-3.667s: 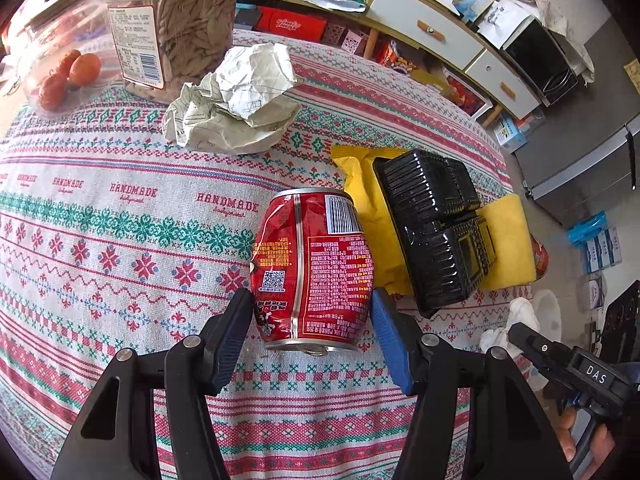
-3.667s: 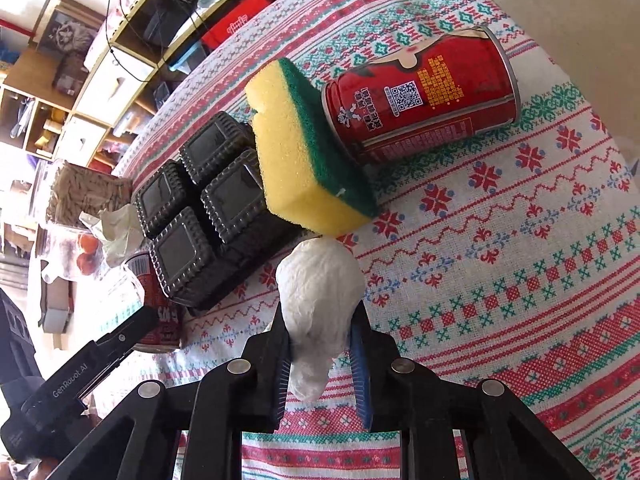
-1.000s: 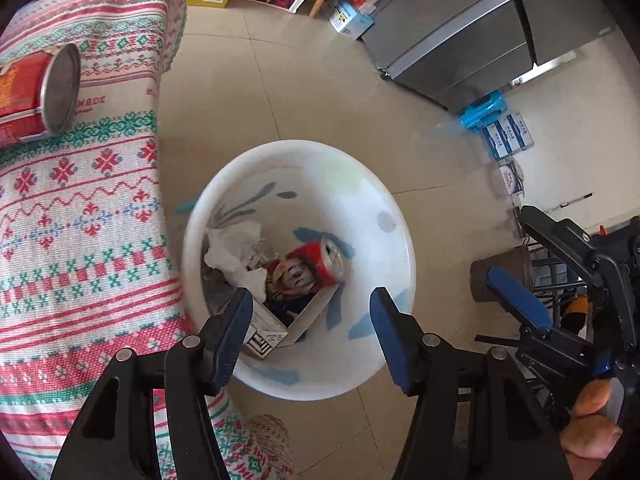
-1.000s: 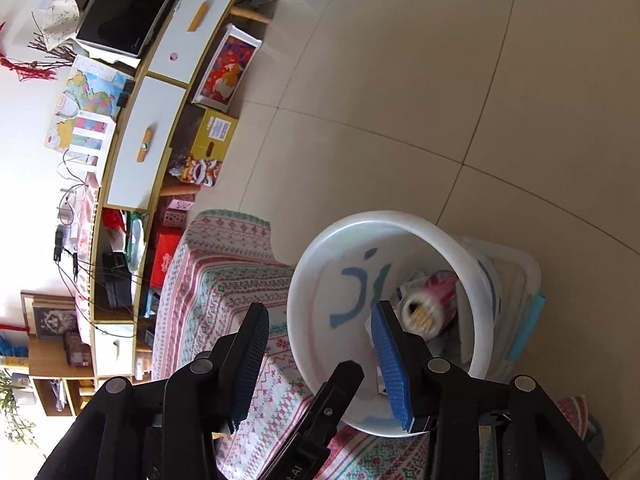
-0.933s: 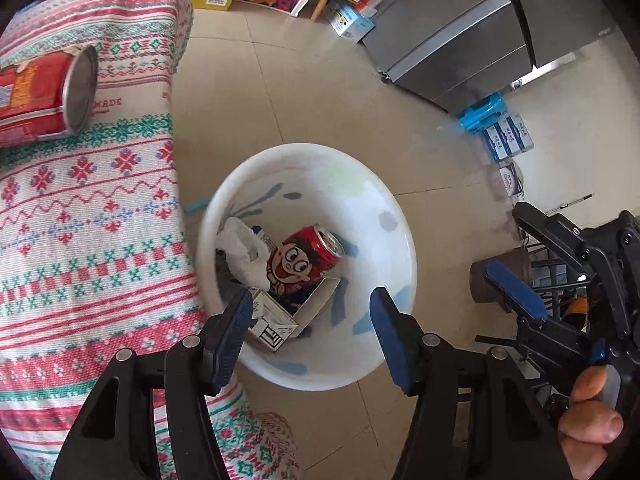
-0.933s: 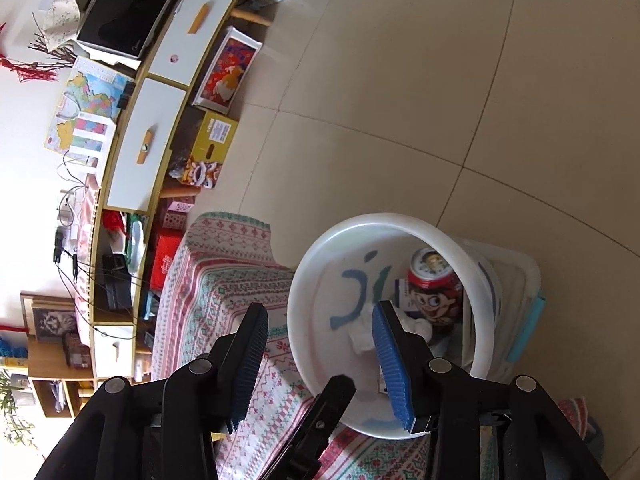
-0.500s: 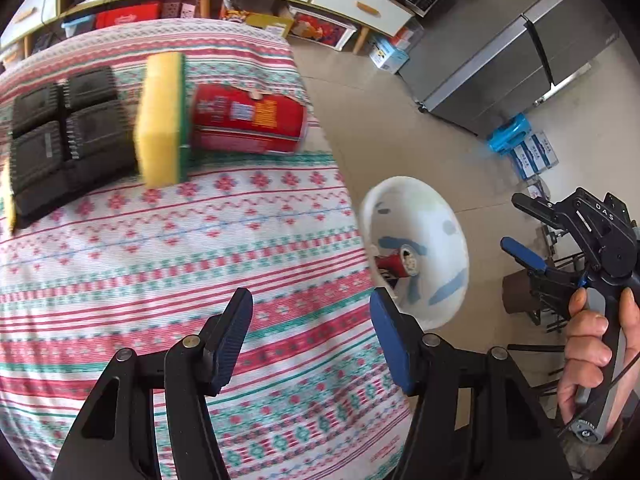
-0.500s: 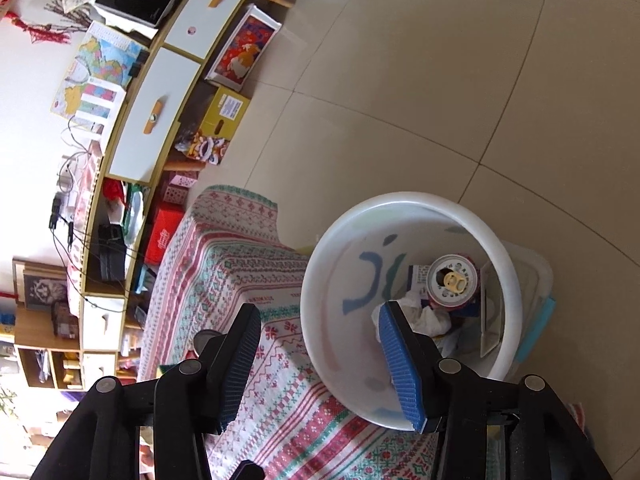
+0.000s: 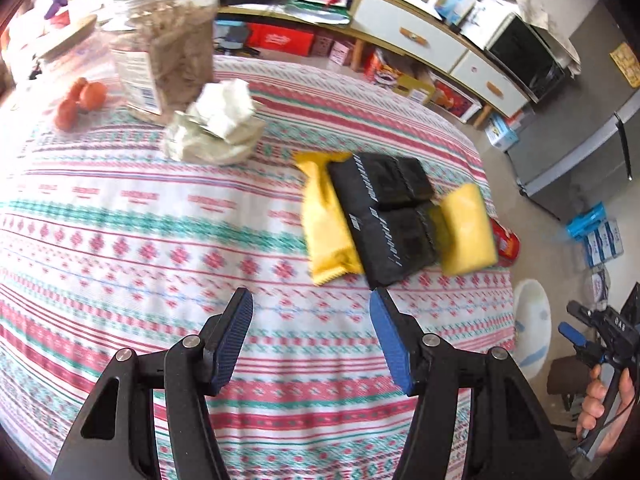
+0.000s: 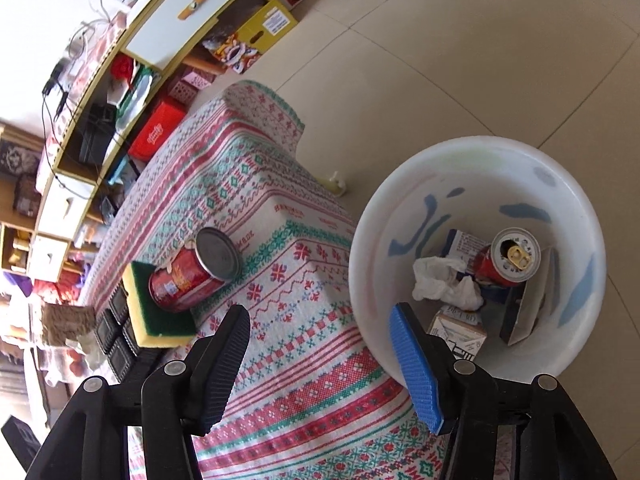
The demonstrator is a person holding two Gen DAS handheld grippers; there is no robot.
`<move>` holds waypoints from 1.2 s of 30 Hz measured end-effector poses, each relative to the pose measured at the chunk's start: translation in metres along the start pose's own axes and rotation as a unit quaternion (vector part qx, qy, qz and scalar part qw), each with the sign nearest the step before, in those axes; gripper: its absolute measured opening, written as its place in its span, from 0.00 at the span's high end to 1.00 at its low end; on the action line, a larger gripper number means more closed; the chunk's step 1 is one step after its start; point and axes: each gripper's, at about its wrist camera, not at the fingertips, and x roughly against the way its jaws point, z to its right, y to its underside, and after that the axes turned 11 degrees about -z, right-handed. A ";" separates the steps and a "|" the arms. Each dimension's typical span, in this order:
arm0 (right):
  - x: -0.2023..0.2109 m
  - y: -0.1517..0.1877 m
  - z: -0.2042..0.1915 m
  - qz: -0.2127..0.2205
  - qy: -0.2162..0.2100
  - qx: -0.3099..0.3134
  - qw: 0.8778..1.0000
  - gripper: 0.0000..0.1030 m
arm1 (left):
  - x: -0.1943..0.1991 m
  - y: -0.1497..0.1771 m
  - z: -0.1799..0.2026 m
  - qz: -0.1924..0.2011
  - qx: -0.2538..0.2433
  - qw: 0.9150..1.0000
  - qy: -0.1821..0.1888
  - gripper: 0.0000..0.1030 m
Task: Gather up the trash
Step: 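Move both open tools back over the table toward the crumpled paper and sponge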
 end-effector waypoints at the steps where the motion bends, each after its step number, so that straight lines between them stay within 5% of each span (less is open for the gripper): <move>1: -0.004 0.001 -0.006 -0.004 0.006 0.012 1.000 0.37 | 0.003 -0.007 -0.012 0.004 0.011 1.000 -0.003 0.38; 9: -0.031 0.018 -0.067 -0.004 0.043 0.126 0.991 0.37 | 0.003 -0.051 -0.071 0.018 0.081 0.997 -0.003 0.38; 17: -0.074 0.035 -0.143 0.001 0.061 0.239 0.969 0.37 | -0.012 -0.077 -0.071 0.025 0.091 0.995 0.019 0.38; 23: -0.106 0.042 -0.176 0.000 0.075 0.271 0.960 0.37 | -0.021 -0.099 -0.078 0.033 0.123 0.990 0.058 0.38; 29: -0.123 0.039 -0.185 0.008 0.105 0.276 0.955 0.38 | -0.025 -0.116 -0.065 0.042 0.108 0.992 0.043 0.38; 36: -0.136 0.035 -0.193 0.002 0.107 0.285 0.953 0.61 | -0.039 -0.129 -0.055 0.056 0.104 0.993 0.020 0.38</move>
